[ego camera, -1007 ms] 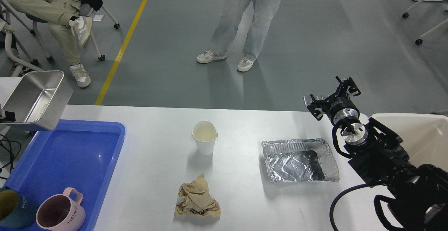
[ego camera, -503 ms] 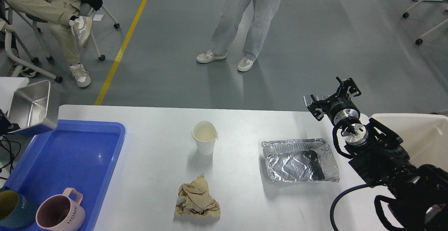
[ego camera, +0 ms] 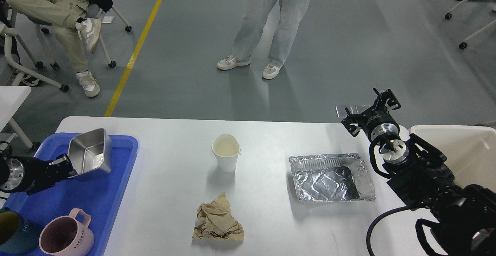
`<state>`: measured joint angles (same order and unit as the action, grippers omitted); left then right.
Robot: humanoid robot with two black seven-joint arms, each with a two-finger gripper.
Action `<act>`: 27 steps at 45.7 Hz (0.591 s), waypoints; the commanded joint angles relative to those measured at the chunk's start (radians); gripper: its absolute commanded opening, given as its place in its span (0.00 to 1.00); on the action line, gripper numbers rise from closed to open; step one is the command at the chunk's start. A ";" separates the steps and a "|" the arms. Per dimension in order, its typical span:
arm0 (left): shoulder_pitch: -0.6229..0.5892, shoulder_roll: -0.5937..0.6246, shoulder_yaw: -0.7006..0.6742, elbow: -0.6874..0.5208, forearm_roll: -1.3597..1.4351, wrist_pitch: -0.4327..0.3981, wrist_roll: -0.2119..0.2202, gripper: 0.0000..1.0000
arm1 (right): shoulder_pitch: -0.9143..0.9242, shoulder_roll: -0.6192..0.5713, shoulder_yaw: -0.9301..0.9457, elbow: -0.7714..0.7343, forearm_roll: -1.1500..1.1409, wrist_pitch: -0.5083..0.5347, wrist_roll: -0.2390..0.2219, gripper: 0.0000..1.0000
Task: Tidy desktop
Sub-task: 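Lift the steel container and lower it into the blue tray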
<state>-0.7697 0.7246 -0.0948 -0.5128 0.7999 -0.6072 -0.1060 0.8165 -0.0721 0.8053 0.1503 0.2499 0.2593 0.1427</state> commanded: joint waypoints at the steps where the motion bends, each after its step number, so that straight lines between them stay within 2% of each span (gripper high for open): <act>1: 0.023 -0.042 0.001 0.049 0.001 0.012 0.002 0.05 | 0.000 0.000 0.000 0.000 0.000 0.000 0.000 1.00; 11: 0.027 -0.051 0.000 0.062 -0.002 0.041 0.002 0.14 | 0.000 0.000 0.000 0.000 0.000 0.000 0.000 1.00; 27: 0.027 -0.051 -0.005 0.062 -0.019 0.168 -0.001 0.56 | 0.001 0.000 0.000 0.000 0.000 0.000 0.000 1.00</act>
<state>-0.7425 0.6734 -0.0971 -0.4508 0.7833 -0.4776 -0.1043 0.8186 -0.0719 0.8053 0.1503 0.2500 0.2593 0.1427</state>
